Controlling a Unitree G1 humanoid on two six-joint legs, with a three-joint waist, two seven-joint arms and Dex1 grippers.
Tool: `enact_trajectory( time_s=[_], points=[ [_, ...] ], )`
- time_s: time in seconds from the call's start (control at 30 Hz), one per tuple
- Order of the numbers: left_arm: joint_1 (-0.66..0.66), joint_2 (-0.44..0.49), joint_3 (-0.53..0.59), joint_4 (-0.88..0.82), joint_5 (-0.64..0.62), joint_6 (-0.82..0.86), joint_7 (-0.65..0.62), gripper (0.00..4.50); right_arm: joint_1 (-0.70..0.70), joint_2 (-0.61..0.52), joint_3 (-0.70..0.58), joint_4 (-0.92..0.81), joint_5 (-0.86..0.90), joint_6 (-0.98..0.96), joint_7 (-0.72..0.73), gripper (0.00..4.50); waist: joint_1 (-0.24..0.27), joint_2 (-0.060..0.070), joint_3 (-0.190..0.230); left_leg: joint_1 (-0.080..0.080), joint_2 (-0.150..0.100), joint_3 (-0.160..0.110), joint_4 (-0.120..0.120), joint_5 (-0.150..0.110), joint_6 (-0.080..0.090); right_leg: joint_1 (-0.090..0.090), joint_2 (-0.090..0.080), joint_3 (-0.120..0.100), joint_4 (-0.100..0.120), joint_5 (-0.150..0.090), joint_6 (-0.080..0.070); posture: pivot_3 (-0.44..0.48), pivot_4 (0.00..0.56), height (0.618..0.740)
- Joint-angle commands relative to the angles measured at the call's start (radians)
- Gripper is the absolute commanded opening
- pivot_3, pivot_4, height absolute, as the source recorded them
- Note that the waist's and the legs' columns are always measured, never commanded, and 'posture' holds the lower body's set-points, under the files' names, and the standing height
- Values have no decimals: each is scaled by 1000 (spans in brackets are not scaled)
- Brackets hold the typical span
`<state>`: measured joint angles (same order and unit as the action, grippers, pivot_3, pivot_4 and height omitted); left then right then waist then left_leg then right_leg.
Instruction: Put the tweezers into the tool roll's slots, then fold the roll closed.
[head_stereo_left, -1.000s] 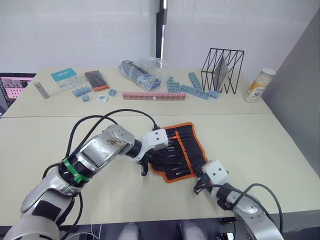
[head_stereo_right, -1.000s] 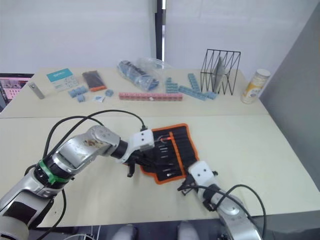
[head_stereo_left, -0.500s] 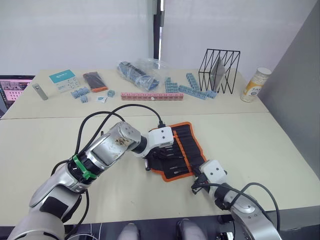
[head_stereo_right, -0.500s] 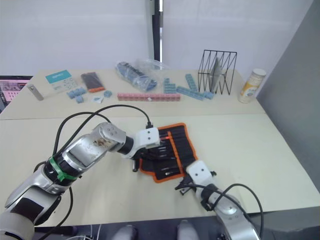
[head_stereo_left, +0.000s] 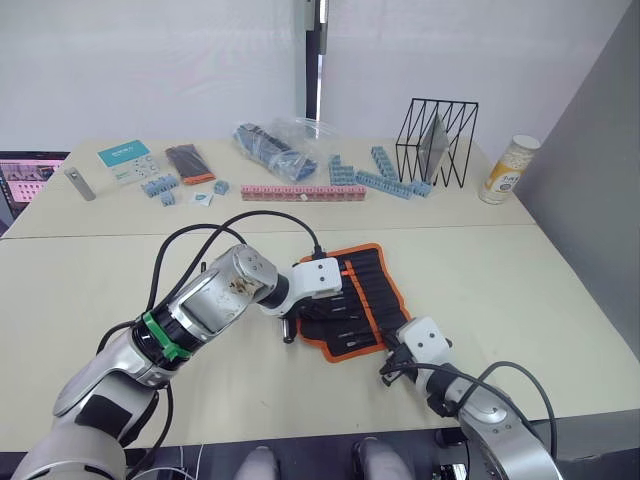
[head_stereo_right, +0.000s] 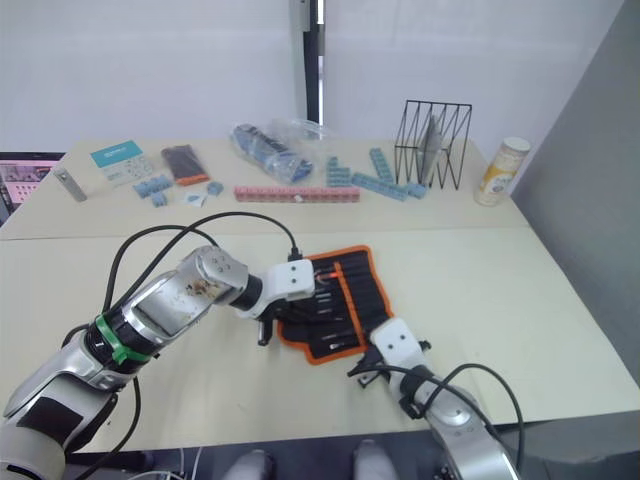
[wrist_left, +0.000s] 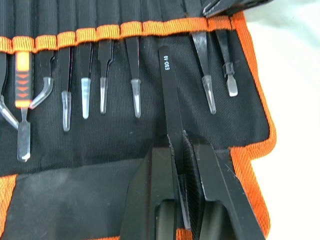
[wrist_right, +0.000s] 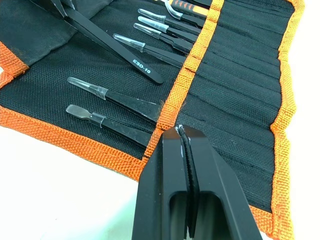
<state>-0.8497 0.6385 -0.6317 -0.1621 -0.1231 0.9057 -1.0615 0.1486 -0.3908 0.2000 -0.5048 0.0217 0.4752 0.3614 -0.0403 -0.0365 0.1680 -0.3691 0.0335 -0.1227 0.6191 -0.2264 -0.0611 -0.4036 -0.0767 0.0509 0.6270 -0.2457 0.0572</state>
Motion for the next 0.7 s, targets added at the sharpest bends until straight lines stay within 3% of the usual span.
enact_trajectory(
  time_s=[0.03, 0.7],
  points=[
    [-33, -17, -9, -25, 14, 30, -5, 30, 35, -5, 29, 76, -21, 76, -2, 0, 0, 0, 0, 0, 0, 0, 0, 0, 0, 0, 0, 0, 0, 0, 0, 0, 150, 737],
    [-99, -77, -65, 65, 94, 6, -9, 30, 39, 12, 72, 70, -42, 82, -19, 0, -2, 0, 0, -1, 0, 0, 7, 0, 0, 0, 4, 6, 3, 0, 0, 0, 150, 737]
  ],
)
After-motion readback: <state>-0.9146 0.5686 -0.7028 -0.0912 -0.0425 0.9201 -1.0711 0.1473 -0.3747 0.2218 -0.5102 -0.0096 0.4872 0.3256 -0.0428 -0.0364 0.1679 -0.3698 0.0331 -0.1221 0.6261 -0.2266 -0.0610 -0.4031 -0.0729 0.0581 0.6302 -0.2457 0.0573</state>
